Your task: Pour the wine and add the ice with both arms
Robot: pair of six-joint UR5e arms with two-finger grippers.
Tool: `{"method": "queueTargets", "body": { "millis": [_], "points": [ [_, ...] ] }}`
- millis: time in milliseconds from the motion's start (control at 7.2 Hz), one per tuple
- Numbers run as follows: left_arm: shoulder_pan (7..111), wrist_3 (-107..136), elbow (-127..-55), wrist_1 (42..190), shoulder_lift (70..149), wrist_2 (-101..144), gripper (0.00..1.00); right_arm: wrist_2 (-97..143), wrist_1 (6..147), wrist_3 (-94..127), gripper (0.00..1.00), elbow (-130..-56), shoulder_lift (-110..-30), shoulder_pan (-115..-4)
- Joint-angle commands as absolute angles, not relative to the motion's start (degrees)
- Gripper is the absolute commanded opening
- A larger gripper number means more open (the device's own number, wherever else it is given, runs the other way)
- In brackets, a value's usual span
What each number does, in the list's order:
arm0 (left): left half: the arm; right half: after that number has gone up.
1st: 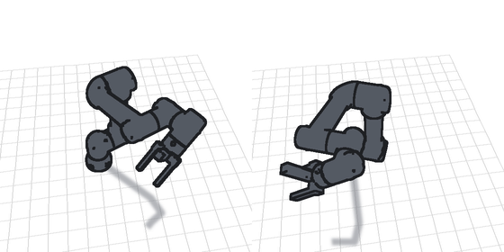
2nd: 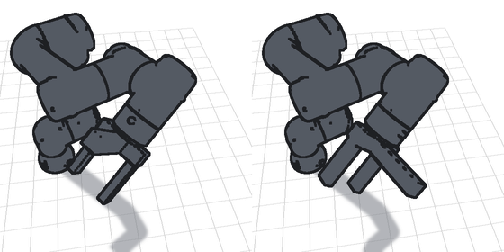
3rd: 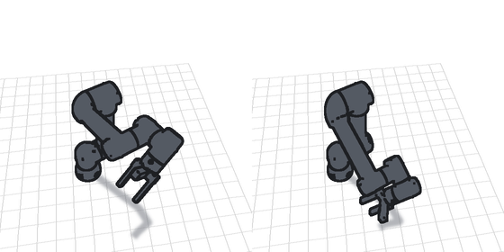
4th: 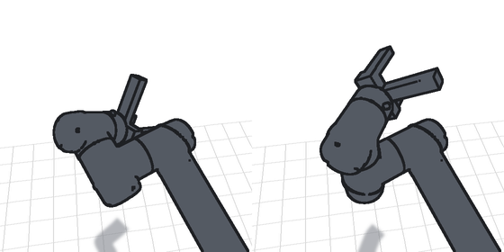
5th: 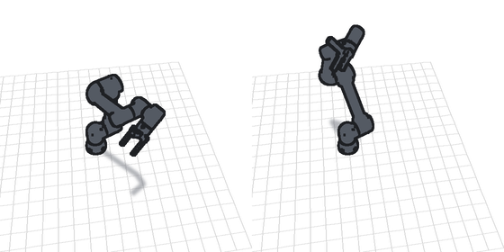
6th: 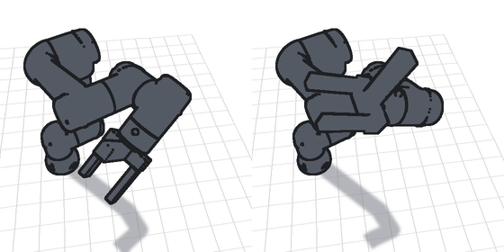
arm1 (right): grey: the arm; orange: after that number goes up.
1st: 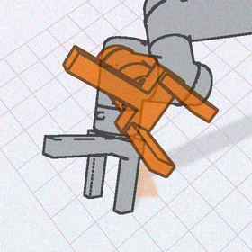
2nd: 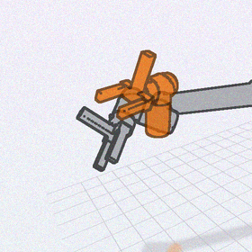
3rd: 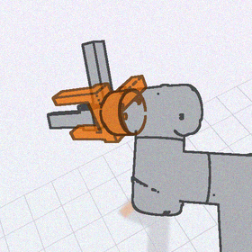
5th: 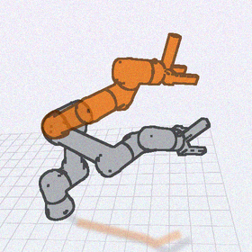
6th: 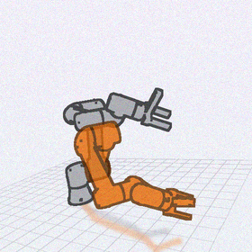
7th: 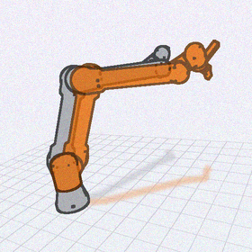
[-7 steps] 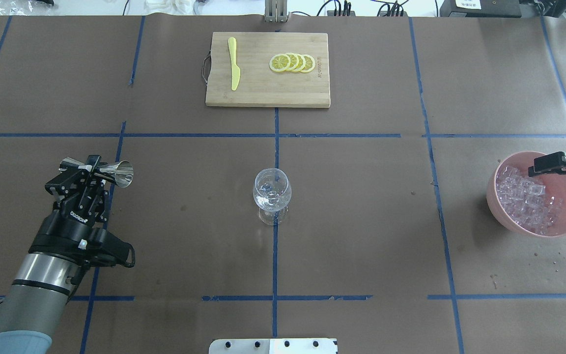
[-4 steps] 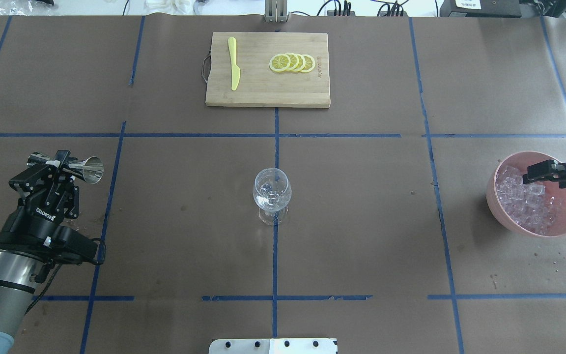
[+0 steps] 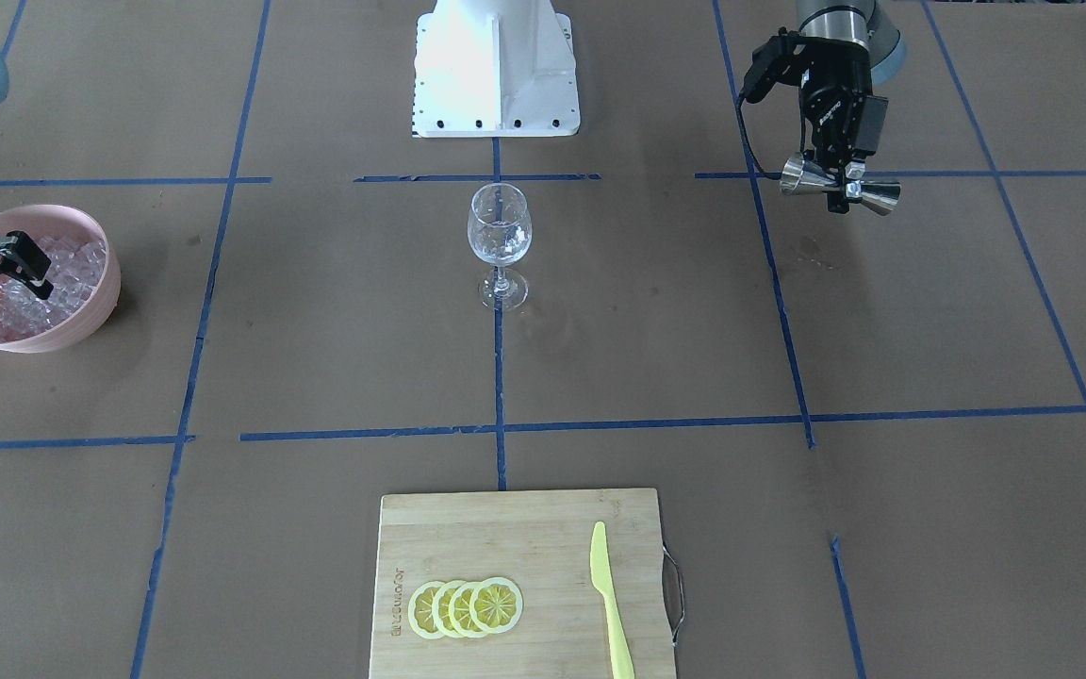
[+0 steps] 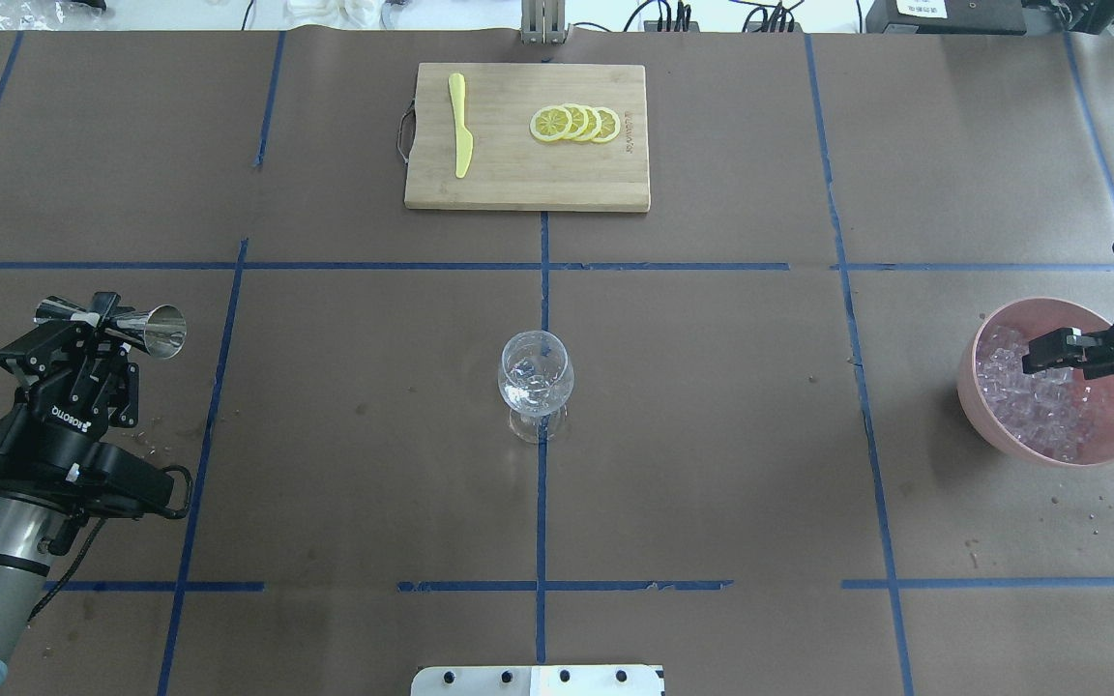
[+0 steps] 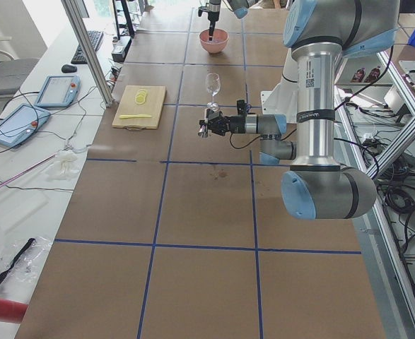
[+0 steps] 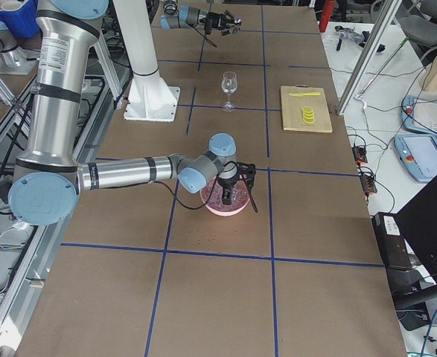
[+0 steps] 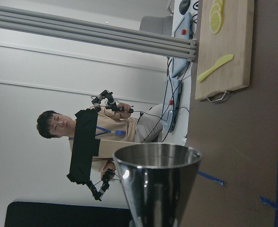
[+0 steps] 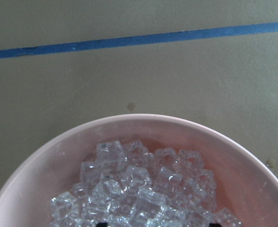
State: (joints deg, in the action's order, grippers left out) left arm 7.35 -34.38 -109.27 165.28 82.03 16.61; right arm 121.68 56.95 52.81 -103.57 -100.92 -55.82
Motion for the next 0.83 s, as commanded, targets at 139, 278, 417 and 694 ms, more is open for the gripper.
{"method": "queueTargets", "body": {
  "millis": [139, 278, 417, 694],
  "points": [
    [7.38, -34.37, -108.81, 166.11, 81.48, 16.61, 0.0, 121.47, 57.13, 52.38, 0.0, -103.18, -101.07, -55.63],
    [7.38, -34.37, -108.72, 167.16, 81.13, 16.61, 0.0, 121.46, 57.3, 52.3, 0.0, -103.36, -101.16, -55.63],
    [7.38, -34.37, -108.72, 167.43, 81.21, 16.61, 0.0, 121.55, 57.3, 52.12, 0.0, -104.23, -101.51, -56.16],
    [7.47, -34.1, -108.29, 170.39, 81.3, 16.7, 0.0, 122.16, 57.3, 52.12, 0.0, -105.99, -101.51, -59.14]
  ]
}}
